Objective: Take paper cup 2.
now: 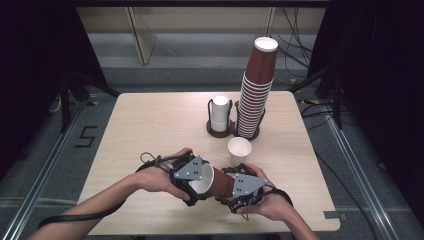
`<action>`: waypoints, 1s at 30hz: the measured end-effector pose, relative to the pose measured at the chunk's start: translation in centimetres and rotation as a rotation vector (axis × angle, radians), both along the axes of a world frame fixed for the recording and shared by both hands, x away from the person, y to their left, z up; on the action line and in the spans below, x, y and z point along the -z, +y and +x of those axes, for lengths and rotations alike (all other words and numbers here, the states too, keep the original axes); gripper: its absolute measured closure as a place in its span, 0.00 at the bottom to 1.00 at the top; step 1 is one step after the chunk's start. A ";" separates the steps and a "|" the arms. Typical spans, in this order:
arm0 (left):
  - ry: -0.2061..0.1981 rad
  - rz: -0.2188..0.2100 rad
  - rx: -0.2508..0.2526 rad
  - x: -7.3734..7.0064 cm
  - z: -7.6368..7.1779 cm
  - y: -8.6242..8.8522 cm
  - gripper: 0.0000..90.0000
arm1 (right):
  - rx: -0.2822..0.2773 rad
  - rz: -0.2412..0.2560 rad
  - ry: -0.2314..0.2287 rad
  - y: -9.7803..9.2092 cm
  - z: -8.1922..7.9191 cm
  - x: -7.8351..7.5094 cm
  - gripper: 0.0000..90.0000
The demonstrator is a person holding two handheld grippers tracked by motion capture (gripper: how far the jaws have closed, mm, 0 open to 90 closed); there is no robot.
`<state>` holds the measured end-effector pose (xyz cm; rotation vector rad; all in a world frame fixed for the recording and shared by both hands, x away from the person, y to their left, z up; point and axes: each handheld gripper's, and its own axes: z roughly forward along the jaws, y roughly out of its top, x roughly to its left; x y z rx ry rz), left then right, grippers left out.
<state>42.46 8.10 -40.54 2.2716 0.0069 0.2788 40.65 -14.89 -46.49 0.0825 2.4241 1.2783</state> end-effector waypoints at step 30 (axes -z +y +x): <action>-0.115 0.374 0.062 -1.8 0.3 -0.2 0.09 | 0.061 -0.066 0.108 -1.2 0.2 0.1 0.02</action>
